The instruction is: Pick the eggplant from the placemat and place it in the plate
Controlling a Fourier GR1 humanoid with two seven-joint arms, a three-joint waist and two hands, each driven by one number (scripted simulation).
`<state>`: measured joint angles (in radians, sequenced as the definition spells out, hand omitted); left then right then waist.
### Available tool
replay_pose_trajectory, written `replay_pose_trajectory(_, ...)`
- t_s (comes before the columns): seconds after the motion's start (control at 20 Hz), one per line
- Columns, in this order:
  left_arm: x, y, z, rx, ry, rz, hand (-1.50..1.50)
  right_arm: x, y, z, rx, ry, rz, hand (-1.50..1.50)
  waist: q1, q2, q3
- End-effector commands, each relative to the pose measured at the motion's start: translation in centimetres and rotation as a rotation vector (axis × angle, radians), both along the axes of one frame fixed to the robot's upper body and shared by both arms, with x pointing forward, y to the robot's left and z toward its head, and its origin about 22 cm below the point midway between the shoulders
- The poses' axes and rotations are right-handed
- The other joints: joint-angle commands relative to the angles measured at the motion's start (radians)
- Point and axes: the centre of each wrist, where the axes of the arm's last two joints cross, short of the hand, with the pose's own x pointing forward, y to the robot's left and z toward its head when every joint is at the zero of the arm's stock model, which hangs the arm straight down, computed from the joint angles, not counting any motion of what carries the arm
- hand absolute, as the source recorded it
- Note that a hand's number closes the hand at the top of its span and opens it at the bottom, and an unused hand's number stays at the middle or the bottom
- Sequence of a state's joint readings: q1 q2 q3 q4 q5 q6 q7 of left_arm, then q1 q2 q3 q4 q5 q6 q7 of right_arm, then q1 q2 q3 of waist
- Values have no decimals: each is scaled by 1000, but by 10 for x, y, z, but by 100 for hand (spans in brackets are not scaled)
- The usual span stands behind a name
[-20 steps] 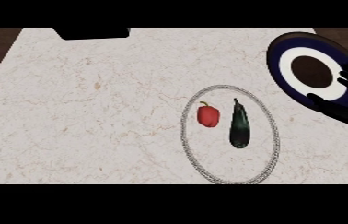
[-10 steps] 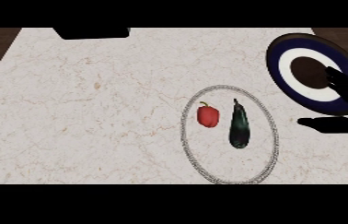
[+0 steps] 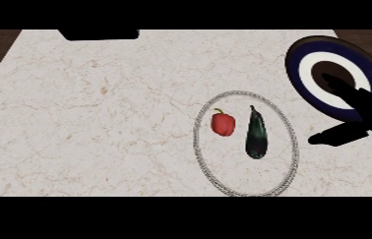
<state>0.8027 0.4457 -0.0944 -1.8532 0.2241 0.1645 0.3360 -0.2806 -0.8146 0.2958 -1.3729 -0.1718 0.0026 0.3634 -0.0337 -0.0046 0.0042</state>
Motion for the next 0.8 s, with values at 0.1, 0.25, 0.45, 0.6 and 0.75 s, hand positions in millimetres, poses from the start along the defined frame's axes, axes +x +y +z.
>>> replay_pose_trajectory(0.1,82,-46,21,-165,-395,-172,0,9,26,4,-67,88,33,-150,-27,7,-15)
replay_pose_trajectory(0.25,85,-43,16,-153,-388,-169,0,11,44,-5,-99,132,34,-150,-27,10,-16)
replay_pose_trajectory(0.45,85,-43,12,-158,-389,-174,0,8,67,-18,-65,213,64,-150,-34,5,-14)
replay_pose_trajectory(0.6,91,-45,12,-162,-401,-164,0,16,75,-9,-48,214,64,-150,-45,5,-13)
replay_pose_trajectory(0.75,91,-43,9,-147,-396,-166,0,14,94,-15,-35,229,83,-150,-45,3,-13)
